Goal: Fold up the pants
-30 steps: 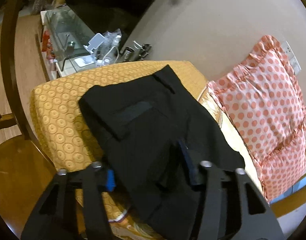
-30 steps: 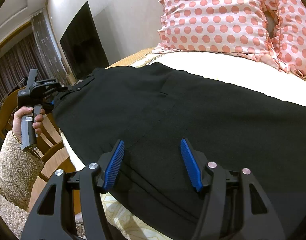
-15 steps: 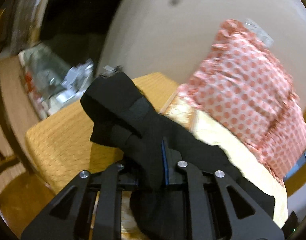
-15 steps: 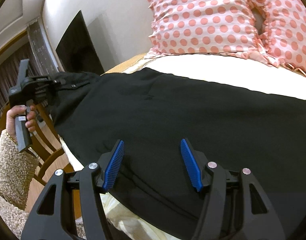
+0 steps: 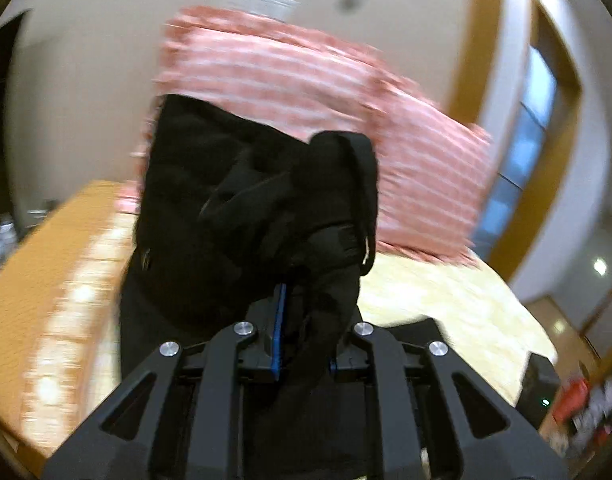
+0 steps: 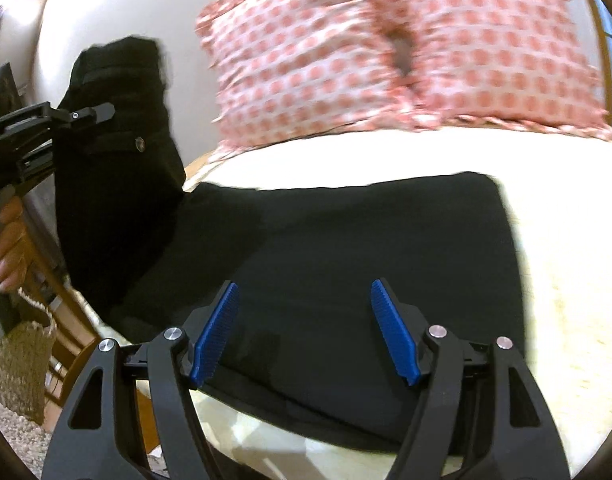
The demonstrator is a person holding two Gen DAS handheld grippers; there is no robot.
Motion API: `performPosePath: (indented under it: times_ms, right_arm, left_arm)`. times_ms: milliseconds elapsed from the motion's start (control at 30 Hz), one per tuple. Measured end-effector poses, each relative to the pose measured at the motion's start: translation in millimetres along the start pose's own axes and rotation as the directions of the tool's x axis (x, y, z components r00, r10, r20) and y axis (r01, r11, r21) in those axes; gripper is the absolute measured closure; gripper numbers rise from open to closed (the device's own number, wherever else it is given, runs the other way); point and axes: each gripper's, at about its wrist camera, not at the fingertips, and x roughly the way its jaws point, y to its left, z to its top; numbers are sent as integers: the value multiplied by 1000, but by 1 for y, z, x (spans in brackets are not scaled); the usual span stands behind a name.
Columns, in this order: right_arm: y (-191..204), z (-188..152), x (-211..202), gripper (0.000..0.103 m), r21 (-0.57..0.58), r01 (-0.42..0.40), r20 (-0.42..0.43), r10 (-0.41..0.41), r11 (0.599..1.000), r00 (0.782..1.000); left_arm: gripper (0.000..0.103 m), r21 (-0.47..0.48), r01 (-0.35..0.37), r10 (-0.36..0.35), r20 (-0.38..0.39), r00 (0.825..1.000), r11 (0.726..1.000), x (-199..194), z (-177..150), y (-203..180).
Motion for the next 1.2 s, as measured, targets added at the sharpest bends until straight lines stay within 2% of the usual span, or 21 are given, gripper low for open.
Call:
performPosePath:
  times_ms: [100, 167, 200, 267, 333, 500, 567, 667, 767, 833, 900, 1033, 1067, 1100, 1133, 1167, 1200]
  right_arm:
    - [-21, -6, -16, 32, 44, 59, 17, -60, 997, 998]
    - [-37, -10, -26, 32, 79, 89, 20, -91, 993, 996]
    - [-41, -11, -30, 32, 88, 98, 21, -100, 991, 995]
    - [-50, -14, -37, 32, 103, 122, 23, -125, 987, 992]
    - [-59, -16, -44, 32, 108, 150, 26, -154, 983, 988]
    - [-80, -15, -58, 31, 154, 191, 43, -200, 970, 979]
    - [-83, -15, -64, 31, 159, 202, 59, -213, 966, 975]
    - [-87, -17, -69, 30, 162, 222, 64, -234, 962, 970]
    - [-93, -19, -72, 30, 173, 249, 60, -262, 953, 963]
    - [-96, -17, -75, 30, 184, 258, 69, -274, 949, 959]
    - [-96, -14, -80, 30, 183, 271, 85, -290, 945, 953]
    - [-91, -3, -92, 30, 163, 304, 133, -326, 939, 936]
    - [-89, 0, -96, 30, 156, 310, 154, -334, 938, 930]
    - [-88, 4, -99, 30, 152, 315, 171, -339, 937, 925]
    - [-85, 7, -104, 30, 145, 323, 194, -347, 935, 918]
    - [-83, 10, -108, 30, 139, 326, 217, -350, 935, 911]
    - [-77, 15, -113, 30, 128, 314, 252, -337, 941, 907]
  left_arm:
    - [89, 46, 129, -126, -64, 990, 991, 24, -19, -44]
    - [91, 42, 208, -200, -149, 968, 977, 45, -36, -66]
    - [92, 36, 245, -231, -225, 947, 969, 61, -51, -77]
    - [92, 47, 253, -225, -319, 921, 966, 84, -77, -89]
    - [93, 64, 247, -214, -328, 920, 967, 87, -84, -93]
    - [94, 89, 245, -223, -210, 952, 965, 64, -54, -104]
    - [94, 107, 255, -233, -186, 955, 961, 60, -51, -115]
    - [94, 127, 309, -269, -258, 928, 943, 71, -68, -130]
    - [94, 140, 315, -245, -375, 894, 939, 94, -107, -136]
    - [93, 138, 317, -241, -394, 887, 938, 100, -120, -133]
    - [91, 158, 315, -239, -373, 896, 936, 97, -121, -131]
    - [76, 207, 340, -242, -388, 889, 917, 96, -127, -131]
    - [50, 207, 362, -261, -394, 881, 909, 95, -126, -131]
    - [20, 192, 410, -310, -402, 862, 892, 86, -126, -126]
    - [16, 180, 438, -344, -393, 853, 881, 77, -126, -120]
    - [16, 178, 450, -361, -382, 851, 875, 67, -123, -116]
    - [16, 188, 448, -362, -362, 859, 874, 59, -120, -107]
